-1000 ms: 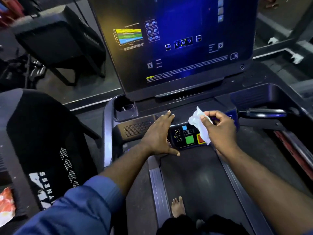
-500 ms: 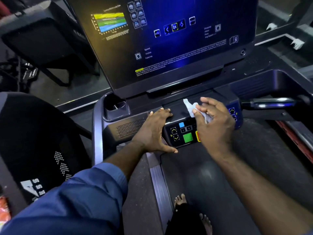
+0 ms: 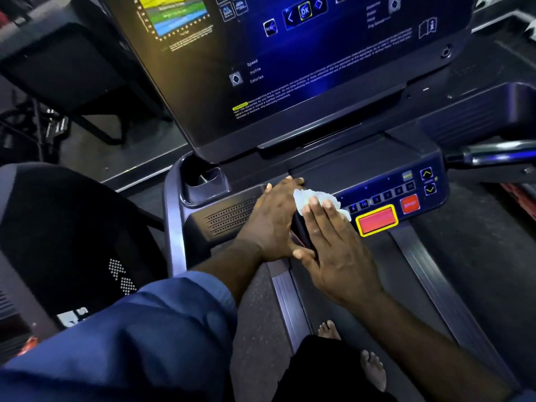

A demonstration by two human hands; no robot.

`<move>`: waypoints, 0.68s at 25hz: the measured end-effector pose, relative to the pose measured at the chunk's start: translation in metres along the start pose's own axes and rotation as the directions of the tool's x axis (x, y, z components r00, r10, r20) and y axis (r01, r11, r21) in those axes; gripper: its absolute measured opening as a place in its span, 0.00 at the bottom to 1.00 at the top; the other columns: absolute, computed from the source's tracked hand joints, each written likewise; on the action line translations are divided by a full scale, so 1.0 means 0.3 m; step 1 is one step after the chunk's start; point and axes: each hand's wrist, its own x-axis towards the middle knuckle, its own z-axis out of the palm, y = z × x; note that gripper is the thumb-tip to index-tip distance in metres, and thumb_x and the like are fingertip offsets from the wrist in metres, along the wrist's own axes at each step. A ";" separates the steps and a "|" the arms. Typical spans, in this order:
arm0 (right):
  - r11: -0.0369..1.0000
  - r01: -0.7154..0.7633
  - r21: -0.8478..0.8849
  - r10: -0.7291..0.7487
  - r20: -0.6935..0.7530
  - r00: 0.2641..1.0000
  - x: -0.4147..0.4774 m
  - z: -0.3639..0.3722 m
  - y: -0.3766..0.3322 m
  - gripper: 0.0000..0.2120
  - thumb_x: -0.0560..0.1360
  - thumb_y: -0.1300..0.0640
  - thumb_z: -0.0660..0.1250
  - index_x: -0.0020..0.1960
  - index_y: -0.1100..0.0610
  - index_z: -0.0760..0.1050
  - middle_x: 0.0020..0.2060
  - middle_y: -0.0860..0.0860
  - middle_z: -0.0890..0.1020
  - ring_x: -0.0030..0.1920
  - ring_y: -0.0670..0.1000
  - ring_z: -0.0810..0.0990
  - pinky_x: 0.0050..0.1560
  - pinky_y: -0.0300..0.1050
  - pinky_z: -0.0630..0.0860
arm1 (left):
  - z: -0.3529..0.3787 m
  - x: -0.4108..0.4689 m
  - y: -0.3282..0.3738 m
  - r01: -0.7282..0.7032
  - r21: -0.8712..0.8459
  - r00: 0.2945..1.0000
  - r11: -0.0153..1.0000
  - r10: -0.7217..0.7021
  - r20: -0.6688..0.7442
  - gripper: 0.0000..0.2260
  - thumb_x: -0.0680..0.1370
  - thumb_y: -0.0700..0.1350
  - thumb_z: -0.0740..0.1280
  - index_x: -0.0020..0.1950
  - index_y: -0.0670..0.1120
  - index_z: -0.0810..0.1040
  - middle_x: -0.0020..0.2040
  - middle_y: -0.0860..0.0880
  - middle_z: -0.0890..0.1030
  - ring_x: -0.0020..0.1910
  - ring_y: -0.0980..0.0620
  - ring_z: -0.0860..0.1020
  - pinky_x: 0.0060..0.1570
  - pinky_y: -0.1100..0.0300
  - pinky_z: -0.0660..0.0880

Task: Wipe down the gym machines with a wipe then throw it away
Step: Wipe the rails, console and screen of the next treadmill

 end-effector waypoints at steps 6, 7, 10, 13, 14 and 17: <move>0.991 -0.052 -0.126 0.065 0.101 0.993 -0.038 0.006 -0.028 0.41 0.83 0.32 0.51 0.85 0.59 0.50 0.85 0.55 0.50 0.84 0.55 0.49 0.83 0.57 0.50 | 0.001 -0.006 0.012 -0.007 -0.018 1.000 1.000 0.006 -0.012 0.57 0.62 0.66 0.82 0.83 0.46 0.60 0.83 0.48 0.60 0.84 0.51 0.52 0.83 0.45 0.48; 0.992 -0.033 -0.122 0.051 0.147 0.988 -0.065 0.011 -0.028 0.41 0.83 0.31 0.51 0.85 0.59 0.49 0.85 0.55 0.49 0.84 0.54 0.48 0.83 0.57 0.51 | -0.001 -0.009 0.013 -0.007 -0.032 1.000 0.999 0.007 -0.015 0.57 0.62 0.66 0.82 0.83 0.46 0.60 0.84 0.48 0.60 0.85 0.50 0.52 0.83 0.45 0.48; 0.989 0.023 -0.145 0.015 0.253 0.967 -0.179 0.024 -0.005 0.42 0.83 0.31 0.52 0.85 0.59 0.49 0.85 0.54 0.47 0.84 0.54 0.49 0.80 0.61 0.60 | -0.006 -0.009 0.016 -0.008 -0.022 1.000 1.000 0.008 -0.006 0.58 0.63 0.68 0.81 0.83 0.46 0.58 0.84 0.47 0.58 0.85 0.50 0.51 0.83 0.46 0.47; 0.985 -0.078 -0.155 0.111 0.214 0.971 -0.152 0.005 -0.013 0.42 0.83 0.30 0.49 0.85 0.59 0.49 0.85 0.54 0.47 0.84 0.53 0.46 0.81 0.60 0.55 | -0.004 -0.013 0.018 -0.004 0.000 1.000 1.000 0.004 -0.011 0.58 0.62 0.70 0.80 0.83 0.46 0.59 0.83 0.48 0.60 0.84 0.50 0.52 0.83 0.48 0.45; 0.981 -0.136 -0.136 0.160 0.192 0.968 -0.090 -0.008 -0.032 0.43 0.83 0.31 0.48 0.85 0.60 0.48 0.85 0.54 0.46 0.84 0.53 0.44 0.83 0.58 0.51 | -0.001 -0.014 0.017 0.000 -0.005 1.000 1.000 0.000 -0.016 0.56 0.63 0.69 0.79 0.83 0.46 0.60 0.83 0.47 0.61 0.84 0.49 0.54 0.83 0.46 0.45; 0.977 -0.198 -0.076 0.208 0.162 0.965 0.081 -0.034 -0.084 0.43 0.83 0.31 0.47 0.85 0.60 0.42 0.84 0.56 0.41 0.84 0.53 0.38 0.83 0.55 0.42 | 0.003 -0.009 0.017 -0.006 -0.014 0.999 1.000 0.006 -0.033 0.45 0.72 0.59 0.76 0.83 0.46 0.61 0.80 0.47 0.65 0.82 0.48 0.58 0.81 0.38 0.52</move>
